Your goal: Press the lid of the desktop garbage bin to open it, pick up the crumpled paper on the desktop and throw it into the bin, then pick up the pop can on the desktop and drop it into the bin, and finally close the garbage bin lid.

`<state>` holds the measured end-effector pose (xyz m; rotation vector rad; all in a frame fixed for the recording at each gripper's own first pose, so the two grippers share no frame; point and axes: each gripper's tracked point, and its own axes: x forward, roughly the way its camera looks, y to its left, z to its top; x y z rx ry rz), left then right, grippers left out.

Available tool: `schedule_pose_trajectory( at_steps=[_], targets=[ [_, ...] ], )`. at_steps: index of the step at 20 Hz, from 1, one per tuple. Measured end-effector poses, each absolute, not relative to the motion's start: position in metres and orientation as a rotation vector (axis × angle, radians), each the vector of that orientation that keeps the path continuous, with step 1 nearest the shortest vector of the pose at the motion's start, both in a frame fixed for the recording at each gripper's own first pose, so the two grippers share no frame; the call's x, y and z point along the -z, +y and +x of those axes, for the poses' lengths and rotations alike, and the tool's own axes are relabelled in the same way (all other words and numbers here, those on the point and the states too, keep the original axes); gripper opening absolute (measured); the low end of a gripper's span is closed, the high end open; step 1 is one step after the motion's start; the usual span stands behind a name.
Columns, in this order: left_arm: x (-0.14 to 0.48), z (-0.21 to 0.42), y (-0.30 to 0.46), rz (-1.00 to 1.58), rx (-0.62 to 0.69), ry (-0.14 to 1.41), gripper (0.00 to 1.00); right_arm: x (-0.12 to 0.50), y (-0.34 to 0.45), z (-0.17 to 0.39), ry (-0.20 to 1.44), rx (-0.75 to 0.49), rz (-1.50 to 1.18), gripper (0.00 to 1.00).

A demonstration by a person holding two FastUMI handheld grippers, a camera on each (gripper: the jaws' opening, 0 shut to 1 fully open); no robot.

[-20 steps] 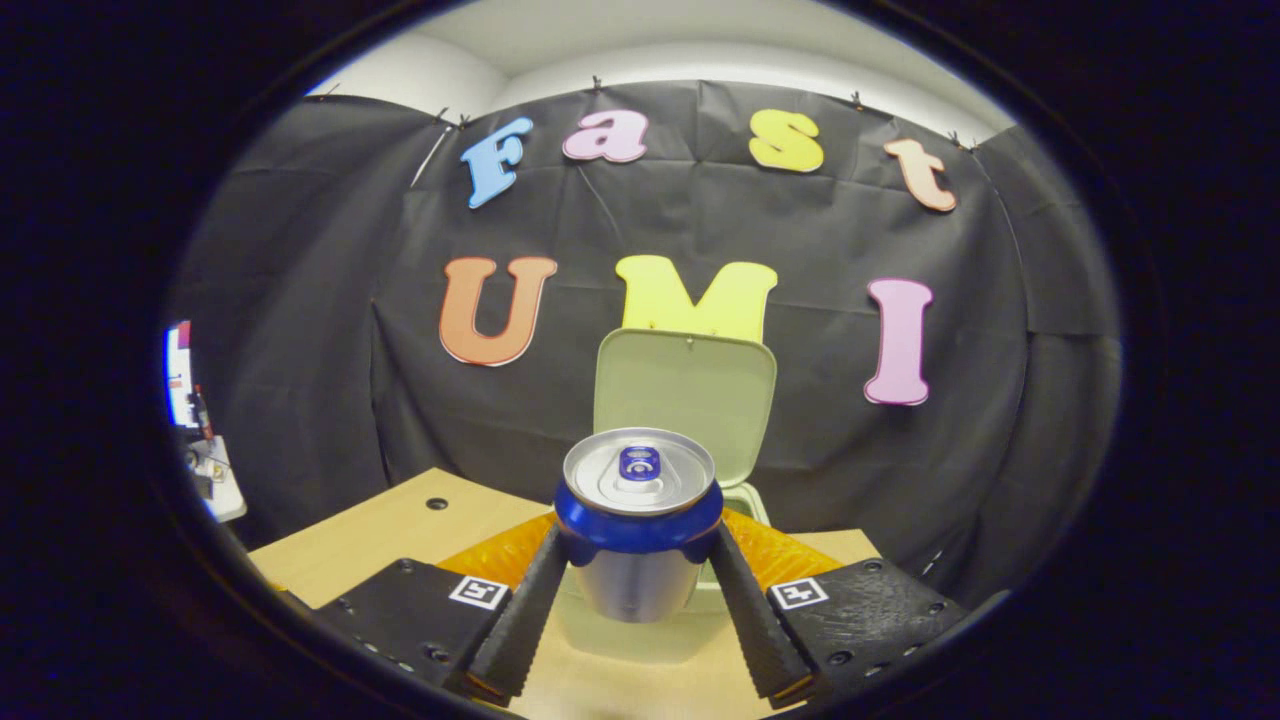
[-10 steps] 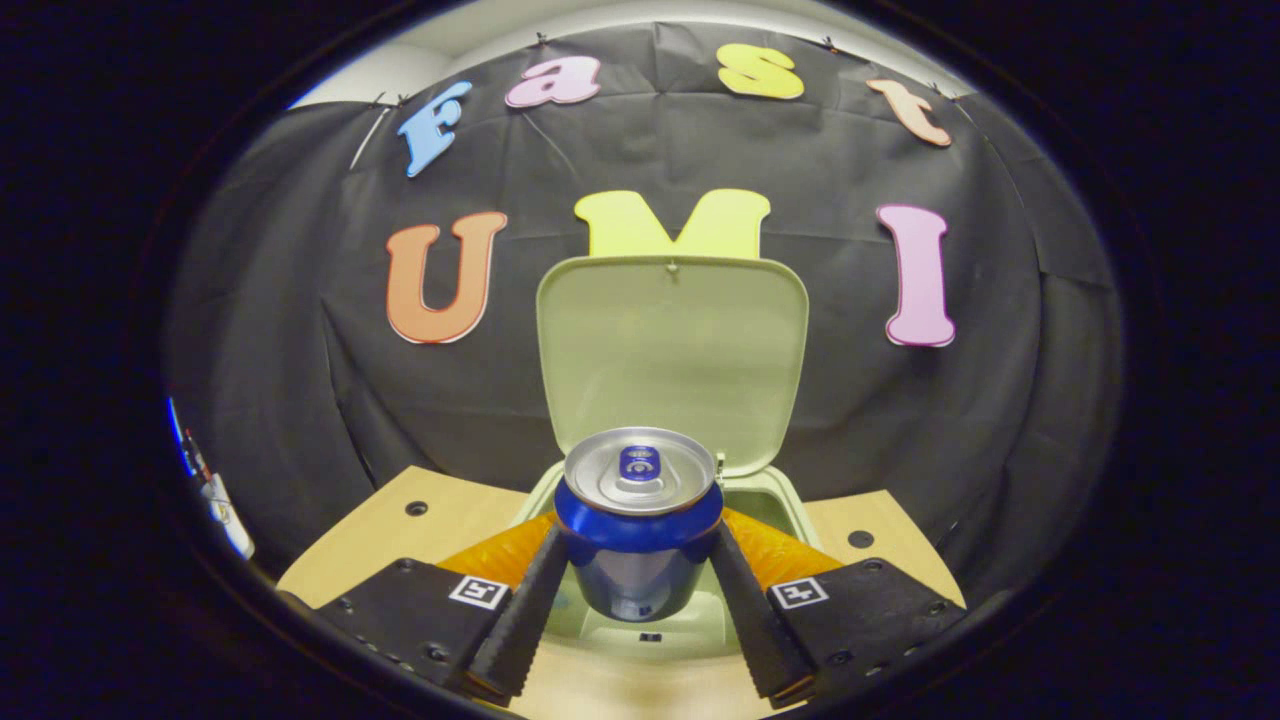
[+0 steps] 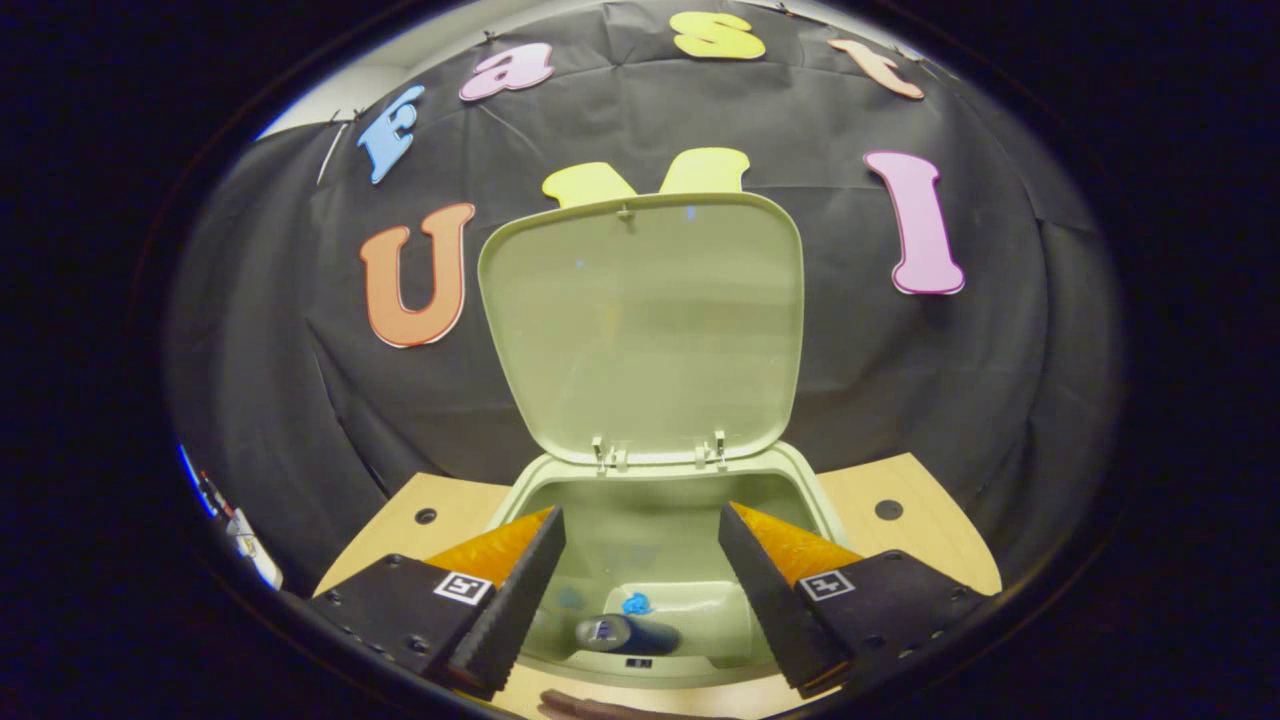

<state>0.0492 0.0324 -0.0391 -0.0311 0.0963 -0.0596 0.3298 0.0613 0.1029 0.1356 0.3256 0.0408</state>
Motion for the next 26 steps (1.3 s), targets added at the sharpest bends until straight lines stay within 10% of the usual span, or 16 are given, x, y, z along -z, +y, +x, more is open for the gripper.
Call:
schedule_pose_trajectory(
  at_steps=[17,26],
  targets=[
    [0.037,0.047,0.02,-0.046,0.085,0.082,0.97,-0.322,0.049,0.352,0.061,-0.03,0.142,0.94],
    [0.033,0.051,0.024,-0.025,0.066,0.051,0.97,-0.291,0.057,0.403,0.126,0.023,-0.093,0.95]
  ],
)
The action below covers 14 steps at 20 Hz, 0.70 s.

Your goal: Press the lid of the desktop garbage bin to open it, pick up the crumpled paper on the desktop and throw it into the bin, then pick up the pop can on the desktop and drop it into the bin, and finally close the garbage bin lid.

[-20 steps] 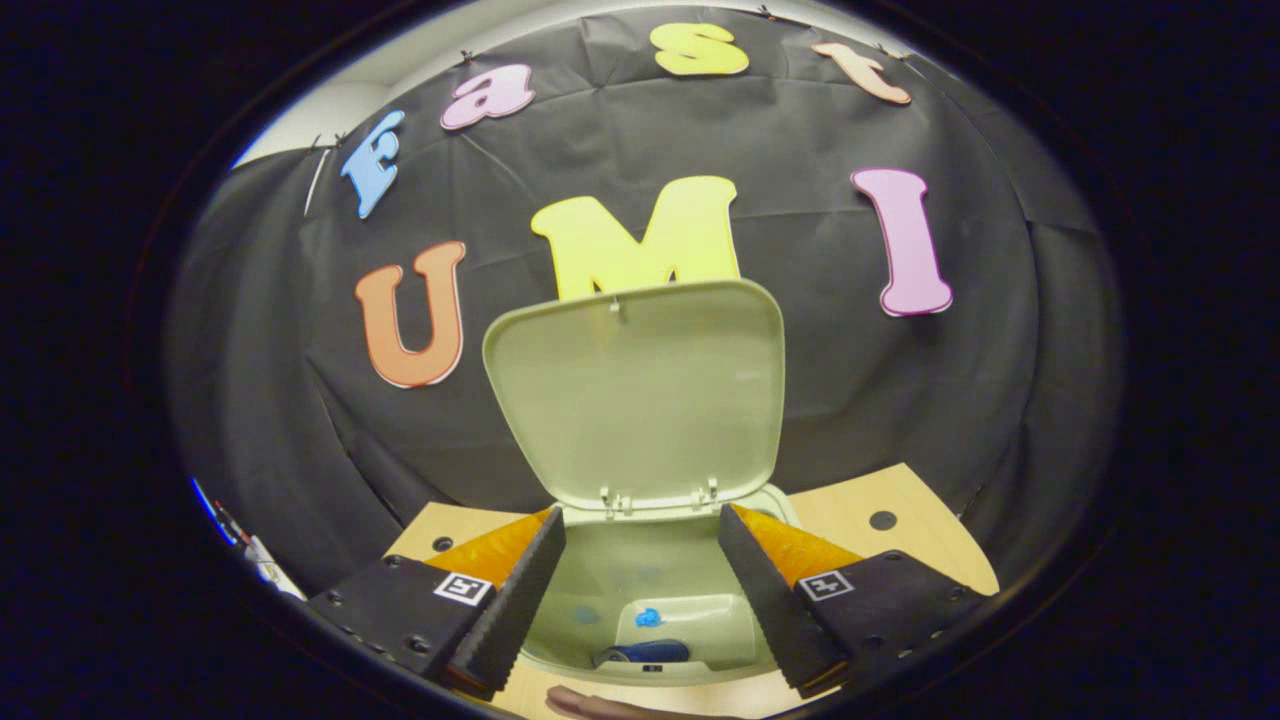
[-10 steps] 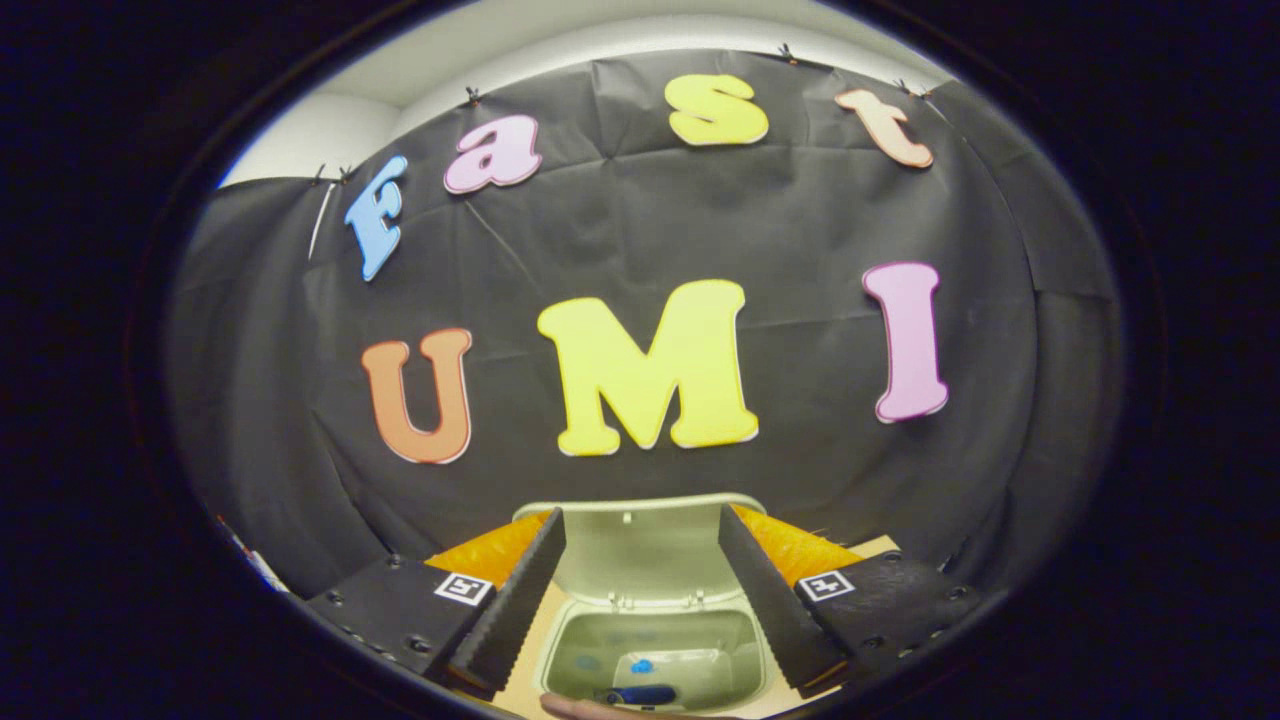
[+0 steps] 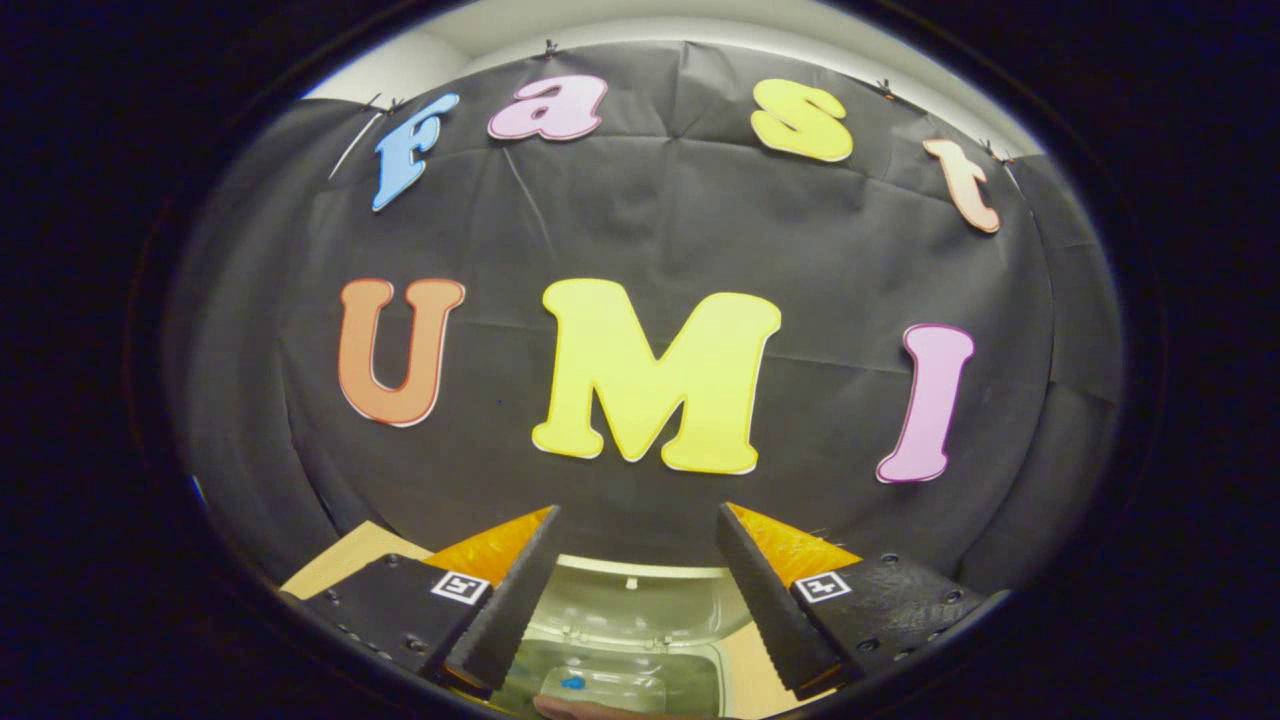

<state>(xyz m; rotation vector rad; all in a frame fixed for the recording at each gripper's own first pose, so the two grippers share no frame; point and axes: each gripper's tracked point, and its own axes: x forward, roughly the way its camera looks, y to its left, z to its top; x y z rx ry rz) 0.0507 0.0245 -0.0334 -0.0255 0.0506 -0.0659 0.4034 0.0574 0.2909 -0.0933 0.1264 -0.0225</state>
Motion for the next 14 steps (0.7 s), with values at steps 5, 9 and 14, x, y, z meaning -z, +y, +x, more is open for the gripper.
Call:
schedule_pose_trajectory(
  at_steps=[5,9,14],
  targets=[
    [0.029,0.051,0.042,-0.03,0.03,0.04,0.97,-0.284,0.059,0.375,0.129,-0.003,-0.137,0.95],
    [0.021,0.047,0.051,-0.056,-0.004,0.021,0.97,-0.258,0.071,0.354,0.157,-0.074,-0.061,0.94],
    [0.0,0.031,0.069,-0.064,-0.027,-0.049,0.96,-0.206,0.063,0.338,0.219,-0.071,-0.037,0.98]
  ],
)
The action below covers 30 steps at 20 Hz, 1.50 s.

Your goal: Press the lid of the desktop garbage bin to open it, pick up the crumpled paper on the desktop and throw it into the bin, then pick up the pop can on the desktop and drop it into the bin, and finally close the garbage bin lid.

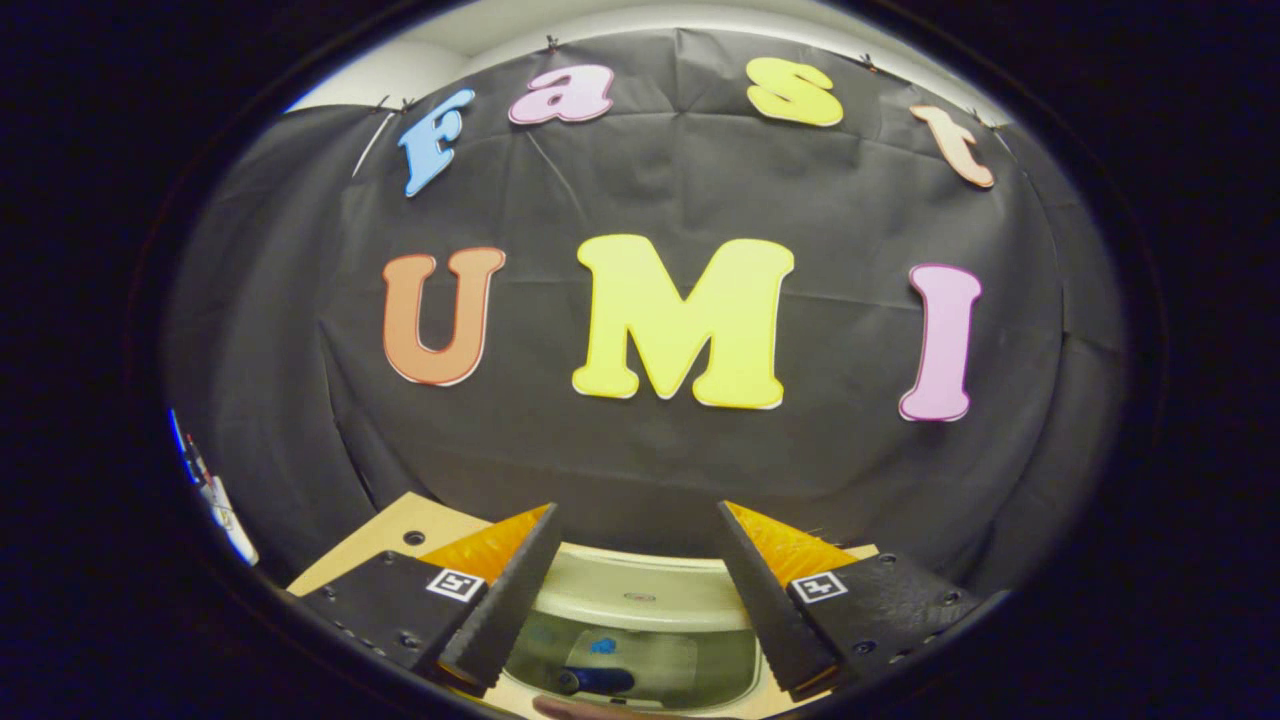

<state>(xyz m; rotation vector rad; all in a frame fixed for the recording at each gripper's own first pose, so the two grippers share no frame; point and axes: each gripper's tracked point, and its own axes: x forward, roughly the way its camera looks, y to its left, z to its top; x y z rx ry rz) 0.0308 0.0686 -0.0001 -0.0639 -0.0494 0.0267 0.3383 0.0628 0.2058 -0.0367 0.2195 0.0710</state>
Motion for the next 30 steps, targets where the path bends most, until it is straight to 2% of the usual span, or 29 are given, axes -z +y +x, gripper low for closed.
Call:
schedule_pose_trajectory(
  at_steps=[1,10,13,14,15,16,20,24,30],
  targets=[
    [-0.001,0.031,0.072,-0.066,-0.036,-0.054,0.96,-0.195,0.061,0.335,0.222,-0.076,-0.03,0.93],
    [0.011,0.04,0.074,-0.102,-0.034,-0.013,0.96,-0.115,0.048,0.305,0.317,-0.078,0.025,0.99],
    [0.016,0.042,0.074,-0.105,-0.04,0.007,0.96,-0.089,0.054,0.297,0.376,-0.085,0.043,0.94],
    [0.017,0.043,0.072,-0.107,-0.035,0.01,0.96,-0.09,0.055,0.297,0.354,-0.091,0.006,0.93],
    [0.017,0.043,0.071,-0.11,-0.033,0.011,0.96,-0.093,0.057,0.296,0.338,-0.091,-0.022,1.0],
    [0.018,0.043,0.069,-0.11,-0.03,0.014,0.96,-0.092,0.059,0.294,0.336,-0.087,-0.036,0.96],
    [0.022,0.045,0.059,-0.103,-0.011,0.029,0.96,-0.087,0.054,0.293,0.339,-0.076,0.026,0.95],
    [0.019,0.044,0.056,-0.076,-0.009,0.017,0.96,-0.083,0.055,0.293,0.301,-0.09,0.016,0.98],
    [0.02,0.042,0.053,-0.069,-0.005,0.018,0.96,-0.076,0.055,0.291,0.149,-0.066,0.025,0.98]
  ],
)
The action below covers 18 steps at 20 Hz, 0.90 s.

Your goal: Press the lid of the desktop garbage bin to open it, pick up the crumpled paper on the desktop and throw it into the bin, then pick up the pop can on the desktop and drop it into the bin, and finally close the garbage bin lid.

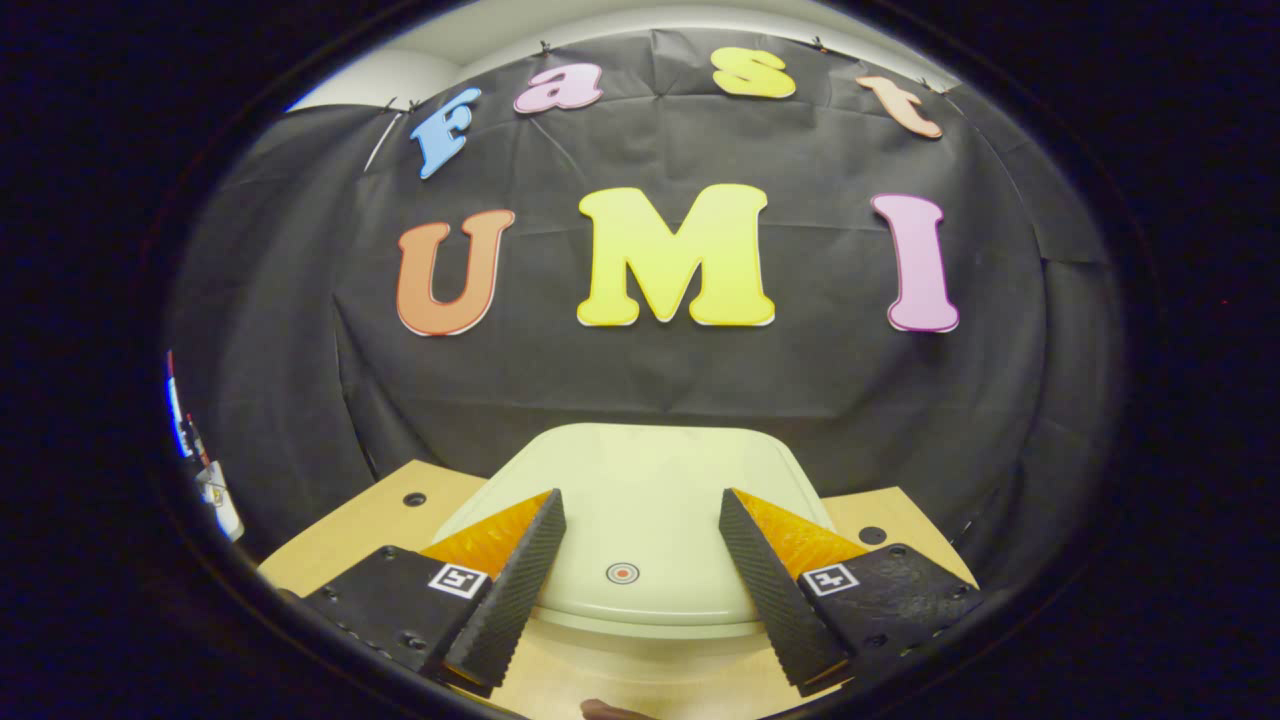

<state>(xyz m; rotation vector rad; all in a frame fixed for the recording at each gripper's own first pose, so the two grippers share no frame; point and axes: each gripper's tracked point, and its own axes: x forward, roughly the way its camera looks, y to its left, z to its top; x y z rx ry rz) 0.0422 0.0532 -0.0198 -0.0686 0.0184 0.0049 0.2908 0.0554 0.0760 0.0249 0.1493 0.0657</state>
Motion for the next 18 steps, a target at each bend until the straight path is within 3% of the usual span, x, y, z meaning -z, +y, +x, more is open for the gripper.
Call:
schedule_pose_trajectory(
  at_steps=[7,18],
  targets=[
    [0.022,0.043,0.048,-0.045,0.002,0.017,0.97,-0.082,0.056,0.284,-0.082,-0.073,0.039,0.95],
    [0.025,0.046,0.047,-0.042,-0.004,0.024,0.97,-0.078,0.044,0.192,-0.09,-0.06,-0.005,0.95]
  ],
)
